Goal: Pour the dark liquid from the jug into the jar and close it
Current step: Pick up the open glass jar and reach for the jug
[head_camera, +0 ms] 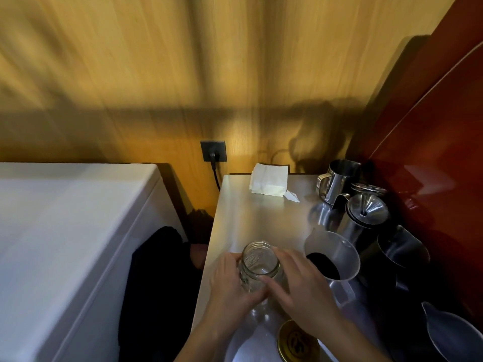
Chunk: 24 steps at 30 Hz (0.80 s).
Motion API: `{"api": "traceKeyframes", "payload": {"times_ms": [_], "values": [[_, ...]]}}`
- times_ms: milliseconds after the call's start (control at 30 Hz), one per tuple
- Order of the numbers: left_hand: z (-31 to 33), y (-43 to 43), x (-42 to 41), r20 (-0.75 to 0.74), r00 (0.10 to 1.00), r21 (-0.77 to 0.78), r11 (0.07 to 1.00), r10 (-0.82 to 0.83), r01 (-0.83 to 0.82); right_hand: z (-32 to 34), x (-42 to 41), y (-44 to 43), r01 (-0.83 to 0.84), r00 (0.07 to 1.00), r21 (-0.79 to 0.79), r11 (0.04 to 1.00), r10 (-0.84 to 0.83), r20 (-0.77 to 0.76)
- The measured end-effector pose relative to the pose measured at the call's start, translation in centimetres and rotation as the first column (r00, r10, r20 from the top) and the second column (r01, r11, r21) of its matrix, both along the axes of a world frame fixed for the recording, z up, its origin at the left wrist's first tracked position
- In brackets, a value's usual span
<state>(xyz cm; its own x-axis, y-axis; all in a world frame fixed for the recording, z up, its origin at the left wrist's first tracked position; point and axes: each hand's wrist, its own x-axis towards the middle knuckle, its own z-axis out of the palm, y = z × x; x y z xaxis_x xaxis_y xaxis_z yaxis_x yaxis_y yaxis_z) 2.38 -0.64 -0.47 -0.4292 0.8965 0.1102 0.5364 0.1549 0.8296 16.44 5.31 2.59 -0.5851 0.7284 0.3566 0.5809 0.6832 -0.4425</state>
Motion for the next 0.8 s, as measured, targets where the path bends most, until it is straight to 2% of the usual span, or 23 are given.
{"api": "traceKeyframes", "payload": {"times_ms": [233, 433, 500, 633, 800], "values": [[-0.4, -0.2, 1.2, 0.047, 0.995, -0.02, 0.996, -0.083, 0.084, -0.7, 1.7, -0.8, 0.041, 0.999, -0.018, 0.999, -0.041, 0.002], [-1.0, -0.2, 1.6, 0.142, 0.983, -0.01, 0.993, -0.114, 0.117, -0.4, 2.6, -1.1, 0.045, 0.995, -0.058, 0.997, -0.04, 0.096], [-1.3, -0.3, 1.5, 0.176, 0.974, -0.016, 0.989, -0.141, 0.146, 0.1, 3.1, -1.3, 0.064, 0.996, -0.066, 0.996, -0.059, 0.065], [-1.6, -0.1, 1.4, 0.2, 0.968, -0.015, 0.987, -0.155, 0.161, 1.1, 5.2, -1.5, 0.244, 0.969, 0.023, 0.969, -0.243, -0.034], [-1.7, -0.4, 1.4, 0.149, 0.976, -0.009, 0.986, -0.161, 0.165, 1.2, 7.9, -1.5, 0.48, 0.869, -0.027, 0.877, -0.48, -0.121]]}}
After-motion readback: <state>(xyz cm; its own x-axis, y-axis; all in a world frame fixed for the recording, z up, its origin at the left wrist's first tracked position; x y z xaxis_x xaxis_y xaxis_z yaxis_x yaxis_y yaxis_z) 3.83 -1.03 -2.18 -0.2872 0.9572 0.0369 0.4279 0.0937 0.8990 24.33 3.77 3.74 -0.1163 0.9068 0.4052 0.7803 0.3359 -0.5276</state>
